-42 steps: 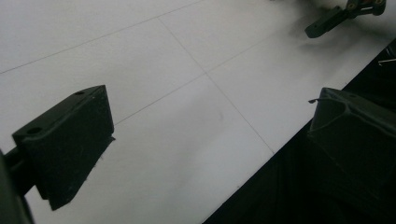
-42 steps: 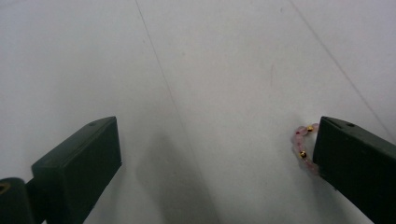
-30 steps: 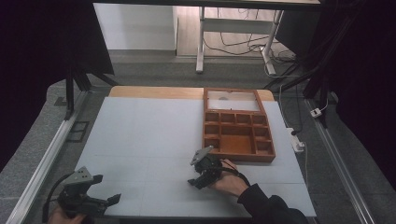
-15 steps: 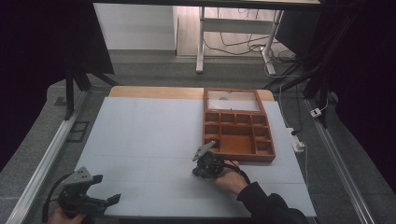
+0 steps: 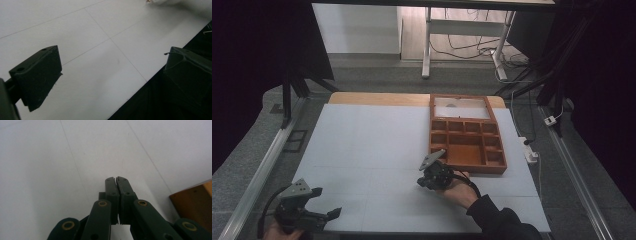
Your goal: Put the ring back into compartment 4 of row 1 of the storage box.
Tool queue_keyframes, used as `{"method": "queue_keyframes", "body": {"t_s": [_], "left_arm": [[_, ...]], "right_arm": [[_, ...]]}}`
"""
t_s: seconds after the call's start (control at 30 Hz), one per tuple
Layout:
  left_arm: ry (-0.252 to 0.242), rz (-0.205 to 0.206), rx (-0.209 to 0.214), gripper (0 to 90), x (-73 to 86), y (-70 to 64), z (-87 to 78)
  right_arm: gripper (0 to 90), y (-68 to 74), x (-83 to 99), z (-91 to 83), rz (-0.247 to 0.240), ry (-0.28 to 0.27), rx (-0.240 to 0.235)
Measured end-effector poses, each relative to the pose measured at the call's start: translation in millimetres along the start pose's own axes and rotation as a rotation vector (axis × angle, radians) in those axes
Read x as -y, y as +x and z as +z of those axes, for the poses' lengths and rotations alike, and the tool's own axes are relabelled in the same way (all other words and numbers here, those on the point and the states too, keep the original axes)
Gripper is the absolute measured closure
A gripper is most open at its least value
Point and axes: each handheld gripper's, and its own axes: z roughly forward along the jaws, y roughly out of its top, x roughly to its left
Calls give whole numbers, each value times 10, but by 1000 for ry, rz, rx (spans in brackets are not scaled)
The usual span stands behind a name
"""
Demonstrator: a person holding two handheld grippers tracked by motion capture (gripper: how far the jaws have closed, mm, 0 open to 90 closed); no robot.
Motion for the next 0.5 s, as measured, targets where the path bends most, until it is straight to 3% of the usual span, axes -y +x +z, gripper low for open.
{"method": "queue_keyframes", "body": {"t_s": [0.5], "left_arm": [[-1, 2, -4, 11, 0, -6, -2]], "right_arm": [[878, -71, -66, -359, 41, -108, 50]]}}
